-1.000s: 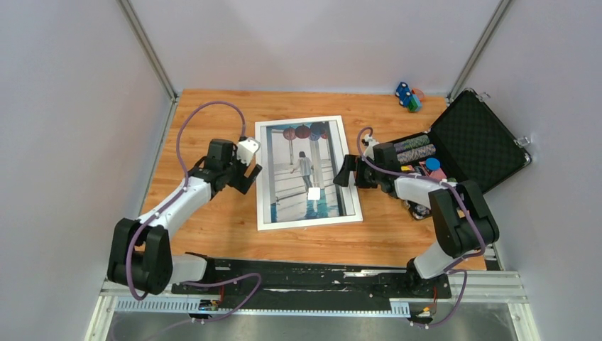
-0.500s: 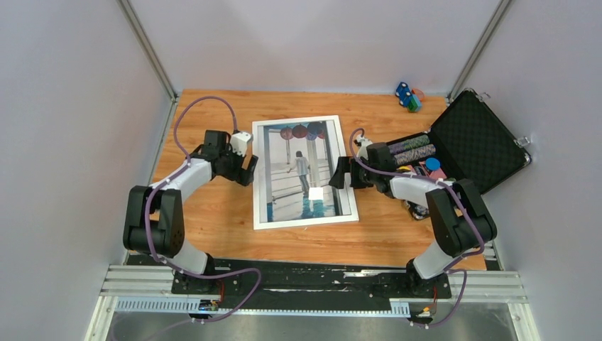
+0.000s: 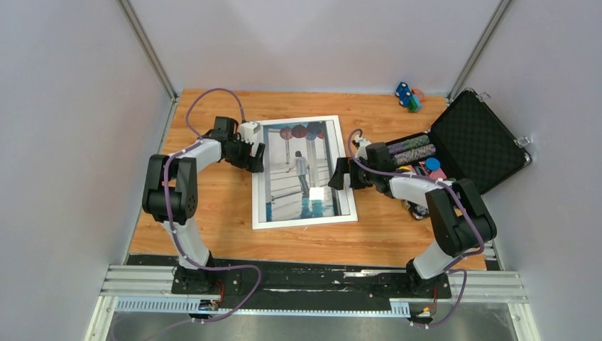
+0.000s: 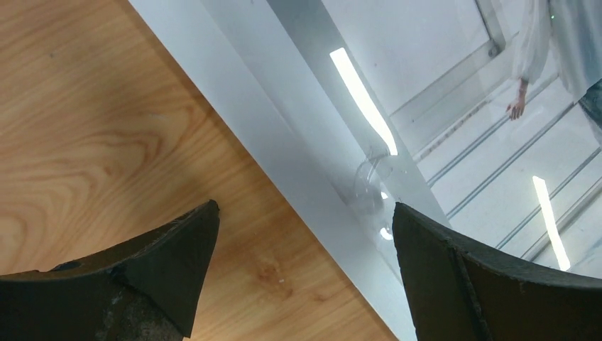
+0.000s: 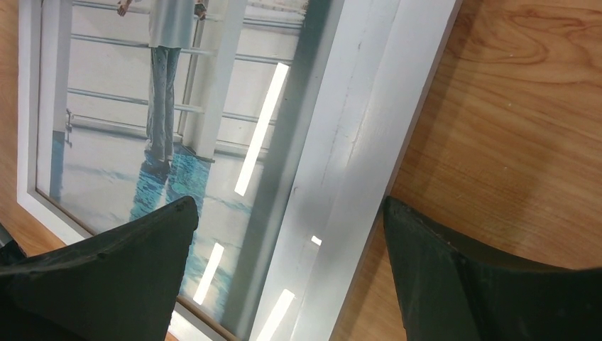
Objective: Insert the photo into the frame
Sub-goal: Adjust the photo frame at the center of the board.
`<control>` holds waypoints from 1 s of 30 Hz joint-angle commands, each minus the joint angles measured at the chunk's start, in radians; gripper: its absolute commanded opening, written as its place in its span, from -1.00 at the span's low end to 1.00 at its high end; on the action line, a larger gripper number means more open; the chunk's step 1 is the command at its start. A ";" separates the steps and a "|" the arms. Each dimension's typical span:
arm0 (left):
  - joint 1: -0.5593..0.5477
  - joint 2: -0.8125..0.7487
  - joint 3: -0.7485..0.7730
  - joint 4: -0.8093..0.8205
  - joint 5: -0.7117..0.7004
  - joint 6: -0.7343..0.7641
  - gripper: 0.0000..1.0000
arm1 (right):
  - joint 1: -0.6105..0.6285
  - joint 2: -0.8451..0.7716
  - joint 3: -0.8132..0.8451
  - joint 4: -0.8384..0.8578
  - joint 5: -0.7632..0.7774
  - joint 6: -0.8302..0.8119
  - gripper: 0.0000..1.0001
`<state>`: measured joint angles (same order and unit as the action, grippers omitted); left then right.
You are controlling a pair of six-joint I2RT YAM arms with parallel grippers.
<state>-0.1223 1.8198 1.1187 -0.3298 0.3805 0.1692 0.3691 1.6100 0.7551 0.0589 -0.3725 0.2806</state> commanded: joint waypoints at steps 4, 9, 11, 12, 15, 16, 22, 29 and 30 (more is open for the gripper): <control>0.006 0.138 0.147 -0.112 0.068 0.009 1.00 | 0.011 -0.062 -0.005 0.048 -0.019 -0.033 1.00; 0.006 0.204 0.231 -0.168 0.104 0.032 1.00 | 0.010 -0.064 0.002 0.048 0.009 -0.049 1.00; 0.004 0.215 0.254 -0.182 0.120 0.041 1.00 | 0.011 -0.061 0.006 0.048 0.013 -0.053 1.00; 0.004 0.223 0.269 -0.188 0.125 0.044 1.00 | 0.010 -0.060 0.008 0.048 0.015 -0.055 1.00; 0.004 0.241 0.301 -0.211 0.159 0.060 1.00 | 0.010 -0.050 0.017 0.047 0.019 -0.062 1.00; 0.003 0.245 0.317 -0.222 0.167 0.063 1.00 | 0.011 -0.048 0.018 0.047 0.016 -0.065 1.00; -0.022 0.304 0.410 -0.290 0.194 0.120 1.00 | 0.006 -0.034 0.026 0.045 0.009 -0.086 1.00; -0.042 0.363 0.510 -0.330 0.150 0.136 1.00 | -0.015 -0.022 0.044 0.040 -0.003 -0.094 1.00; -0.042 0.364 0.515 -0.330 0.143 0.133 1.00 | -0.017 -0.021 0.047 0.039 -0.002 -0.096 1.00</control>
<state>-0.1436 2.1326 1.6039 -0.6289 0.5209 0.2775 0.3584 1.5845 0.7544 0.0616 -0.3649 0.2100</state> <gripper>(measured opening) 0.998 0.998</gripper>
